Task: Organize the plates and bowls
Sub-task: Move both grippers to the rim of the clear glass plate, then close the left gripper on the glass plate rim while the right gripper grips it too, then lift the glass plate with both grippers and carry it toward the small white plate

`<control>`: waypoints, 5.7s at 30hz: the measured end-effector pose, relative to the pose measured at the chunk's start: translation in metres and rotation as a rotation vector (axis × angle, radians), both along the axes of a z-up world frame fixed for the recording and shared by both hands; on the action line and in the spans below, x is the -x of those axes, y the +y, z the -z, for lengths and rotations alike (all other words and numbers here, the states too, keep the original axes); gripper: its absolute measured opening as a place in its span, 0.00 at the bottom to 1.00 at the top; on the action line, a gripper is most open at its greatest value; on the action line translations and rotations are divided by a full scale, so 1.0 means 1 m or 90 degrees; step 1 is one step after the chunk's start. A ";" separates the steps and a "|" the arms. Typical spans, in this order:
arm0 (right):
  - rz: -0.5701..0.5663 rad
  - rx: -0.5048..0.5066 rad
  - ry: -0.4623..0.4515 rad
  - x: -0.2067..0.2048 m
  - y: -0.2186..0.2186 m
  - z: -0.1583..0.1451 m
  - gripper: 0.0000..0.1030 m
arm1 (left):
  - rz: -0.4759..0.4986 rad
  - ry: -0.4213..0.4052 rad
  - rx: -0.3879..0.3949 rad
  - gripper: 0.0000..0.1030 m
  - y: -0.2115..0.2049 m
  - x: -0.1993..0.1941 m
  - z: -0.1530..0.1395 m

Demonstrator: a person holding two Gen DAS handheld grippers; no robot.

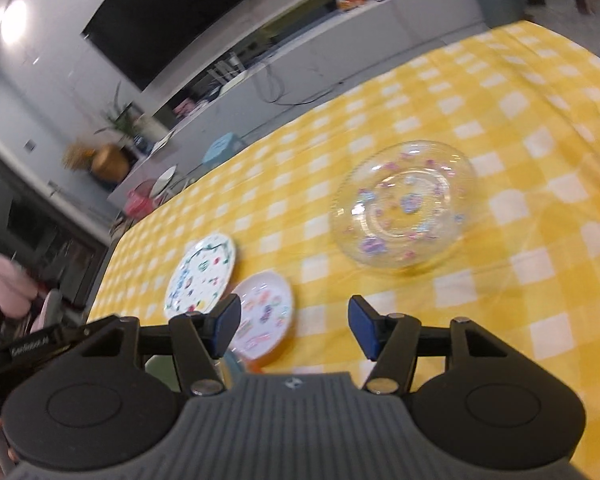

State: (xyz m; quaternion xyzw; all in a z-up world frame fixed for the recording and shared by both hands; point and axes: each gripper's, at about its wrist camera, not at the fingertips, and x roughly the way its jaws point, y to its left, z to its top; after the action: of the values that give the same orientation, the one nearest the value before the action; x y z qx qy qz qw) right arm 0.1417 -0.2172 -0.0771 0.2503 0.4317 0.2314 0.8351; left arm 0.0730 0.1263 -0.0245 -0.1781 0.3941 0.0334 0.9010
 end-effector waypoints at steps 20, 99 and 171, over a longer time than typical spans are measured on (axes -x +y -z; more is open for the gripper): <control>0.244 -0.060 0.078 -0.012 -0.080 0.032 0.49 | 0.177 0.001 0.003 0.65 -0.055 -0.086 -0.029; 0.273 -0.079 0.085 0.036 -0.097 0.035 0.06 | 0.407 0.277 0.146 0.08 -0.140 -0.184 0.060; 0.292 0.076 0.110 0.112 -0.082 0.036 0.24 | 0.444 0.221 -0.168 0.39 -0.208 -0.103 0.067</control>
State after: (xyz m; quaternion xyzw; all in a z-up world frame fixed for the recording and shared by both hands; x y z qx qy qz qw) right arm 0.0296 -0.2990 -0.1130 0.3106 0.4464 -0.0123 0.8391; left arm 0.1763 -0.0817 -0.0910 0.0917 0.5692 -0.1945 0.7936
